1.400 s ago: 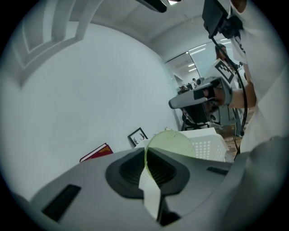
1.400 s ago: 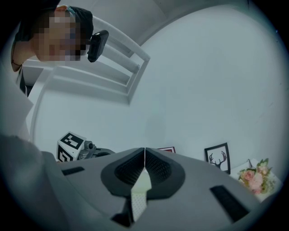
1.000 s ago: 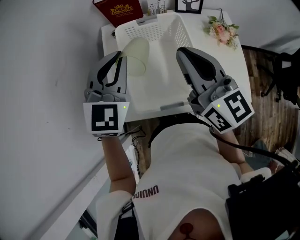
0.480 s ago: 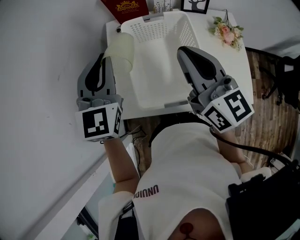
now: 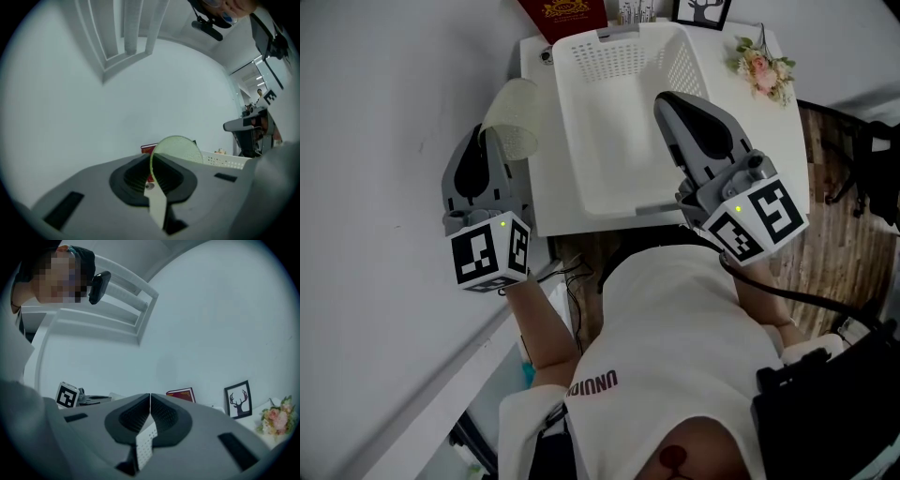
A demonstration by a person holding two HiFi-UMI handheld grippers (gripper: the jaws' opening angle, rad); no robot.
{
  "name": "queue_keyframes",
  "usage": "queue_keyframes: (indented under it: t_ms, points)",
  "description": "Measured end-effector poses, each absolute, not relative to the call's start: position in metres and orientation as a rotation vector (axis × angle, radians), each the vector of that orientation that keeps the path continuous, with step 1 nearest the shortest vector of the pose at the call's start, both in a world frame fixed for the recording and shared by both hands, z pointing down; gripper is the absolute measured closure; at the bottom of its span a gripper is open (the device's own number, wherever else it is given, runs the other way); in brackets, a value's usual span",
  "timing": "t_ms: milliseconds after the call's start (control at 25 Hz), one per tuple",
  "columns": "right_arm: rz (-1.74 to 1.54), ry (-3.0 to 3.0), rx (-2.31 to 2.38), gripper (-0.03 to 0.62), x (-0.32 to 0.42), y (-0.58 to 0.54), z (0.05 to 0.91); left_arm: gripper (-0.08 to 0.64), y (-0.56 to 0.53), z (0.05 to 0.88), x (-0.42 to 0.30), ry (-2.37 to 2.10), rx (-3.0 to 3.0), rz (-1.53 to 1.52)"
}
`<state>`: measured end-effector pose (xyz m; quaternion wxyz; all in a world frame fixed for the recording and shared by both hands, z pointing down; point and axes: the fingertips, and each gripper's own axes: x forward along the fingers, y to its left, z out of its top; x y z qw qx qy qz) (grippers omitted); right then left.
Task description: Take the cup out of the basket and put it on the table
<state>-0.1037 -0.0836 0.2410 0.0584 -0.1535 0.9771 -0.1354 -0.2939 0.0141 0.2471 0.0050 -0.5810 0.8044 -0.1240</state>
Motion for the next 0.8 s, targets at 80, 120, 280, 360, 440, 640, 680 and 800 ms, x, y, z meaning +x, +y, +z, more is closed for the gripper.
queue_keyframes:
  t_ms: [80,120,280,360,440,640,680,800]
  points:
    - [-0.411,2.965,-0.457,0.572,-0.106,-0.082,0.242,0.534,0.02,0.254,-0.3,2.558,-1.811,-0.401]
    - [-0.411,2.967,-0.452,0.572,-0.107,-0.082,0.242,0.534,0.022,0.257,-0.303,2.572,-1.806,-0.408]
    - [-0.411,2.975,-0.435,0.572,-0.112,-0.081,0.243,0.534,0.029,0.266,-0.311,2.61,-1.789,-0.427]
    - [-0.409,2.979,-0.43,0.572,-0.113,-0.08,0.244,0.534,0.031,0.272,-0.314,2.63,-1.788,-0.443]
    - [-0.405,2.98,-0.425,0.572,-0.114,-0.079,0.244,0.534,0.033,0.279,-0.316,2.65,-1.791,-0.467]
    - [-0.4,2.982,-0.42,0.572,-0.114,-0.079,0.244,0.534,0.035,0.298,-0.32,2.692,-1.813,-0.504]
    - [-0.4,2.982,-0.421,0.572,-0.114,-0.079,0.244,0.534,0.035,0.302,-0.321,2.702,-1.818,-0.509]
    - [-0.403,2.984,-0.42,0.572,-0.115,-0.079,0.244,0.534,0.036,0.314,-0.323,2.732,-1.841,-0.527]
